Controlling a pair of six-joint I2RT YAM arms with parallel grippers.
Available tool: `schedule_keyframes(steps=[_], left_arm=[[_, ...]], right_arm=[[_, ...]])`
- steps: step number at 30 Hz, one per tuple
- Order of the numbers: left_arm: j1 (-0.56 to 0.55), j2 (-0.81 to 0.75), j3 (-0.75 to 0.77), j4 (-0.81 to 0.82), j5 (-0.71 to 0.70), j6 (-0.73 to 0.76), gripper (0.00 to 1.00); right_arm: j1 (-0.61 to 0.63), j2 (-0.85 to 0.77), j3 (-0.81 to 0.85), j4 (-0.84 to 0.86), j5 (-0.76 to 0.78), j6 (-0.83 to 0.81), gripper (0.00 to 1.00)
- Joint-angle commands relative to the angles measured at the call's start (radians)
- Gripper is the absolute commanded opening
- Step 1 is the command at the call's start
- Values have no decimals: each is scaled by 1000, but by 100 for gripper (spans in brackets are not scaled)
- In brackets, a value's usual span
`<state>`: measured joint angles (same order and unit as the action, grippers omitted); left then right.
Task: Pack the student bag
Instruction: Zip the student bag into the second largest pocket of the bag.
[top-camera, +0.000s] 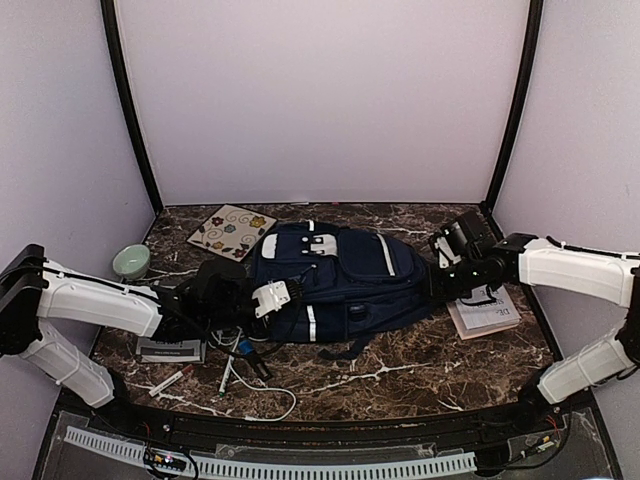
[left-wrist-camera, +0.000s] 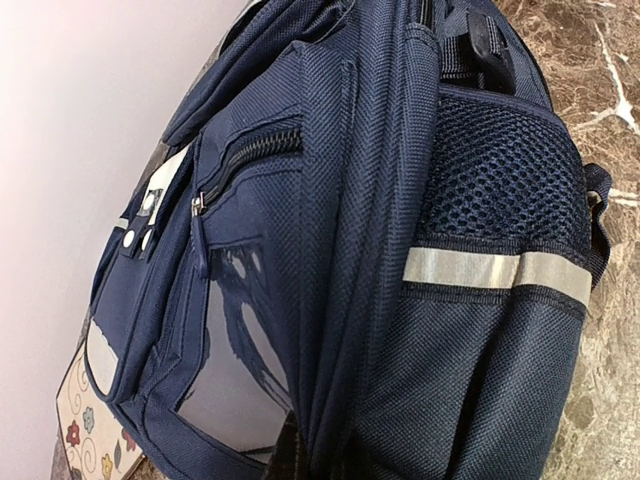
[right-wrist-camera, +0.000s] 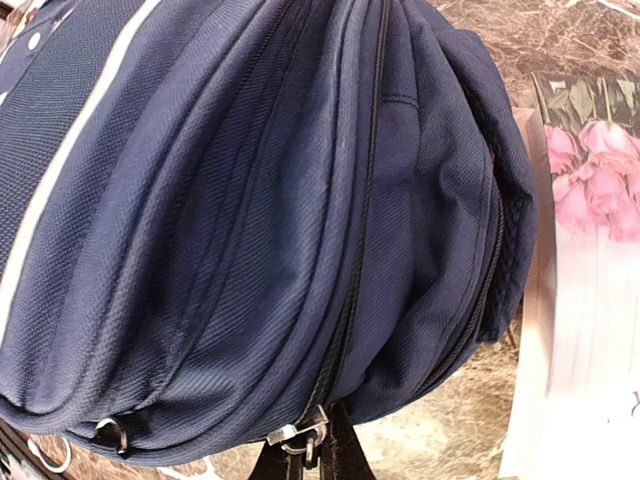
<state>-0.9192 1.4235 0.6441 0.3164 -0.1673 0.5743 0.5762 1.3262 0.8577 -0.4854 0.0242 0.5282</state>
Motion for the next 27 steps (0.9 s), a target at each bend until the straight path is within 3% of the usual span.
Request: schedule_keyframes(steps=[1,5,7,14,15,18,19,21,22,24,25,26,27], left_arm=[[14,-84,-32,13,-19,23,0],[14,-87,-42,24,-44,35,0],[18,-86,-56,59,-73,46,0],[223,-28,3,174,-22,-23,0],[231,4,49,168,-94,-7,3],[232,63,137,136,-162,18,57],[232,58,143,133,-126,10,64],[228,-23,102,155,45,-12,68],[226,-85,56,188,193,-19,69],[226,-210,-59,344,508,-41,82],[222,-247,-105,414,673,-69,82],[210,-256,-113,407,741,-101,71],[181,-245,-69,291,766,-95,55]], right_arm=[[-135,15,57,-83,203,-89,0],[-167,44,127,-114,203,-120,0],[-159,45,128,-107,128,-133,0],[70,-3,3,126,-198,-64,0],[102,0,-14,184,-234,-31,0],[189,47,-29,334,-304,72,0],[208,67,-24,362,-319,90,0],[234,95,-11,396,-348,119,0],[240,102,-4,400,-361,133,0],[246,109,4,399,-383,150,0],[247,110,6,395,-393,155,0],[247,108,8,387,-400,158,0],[247,108,12,374,-400,158,0]])
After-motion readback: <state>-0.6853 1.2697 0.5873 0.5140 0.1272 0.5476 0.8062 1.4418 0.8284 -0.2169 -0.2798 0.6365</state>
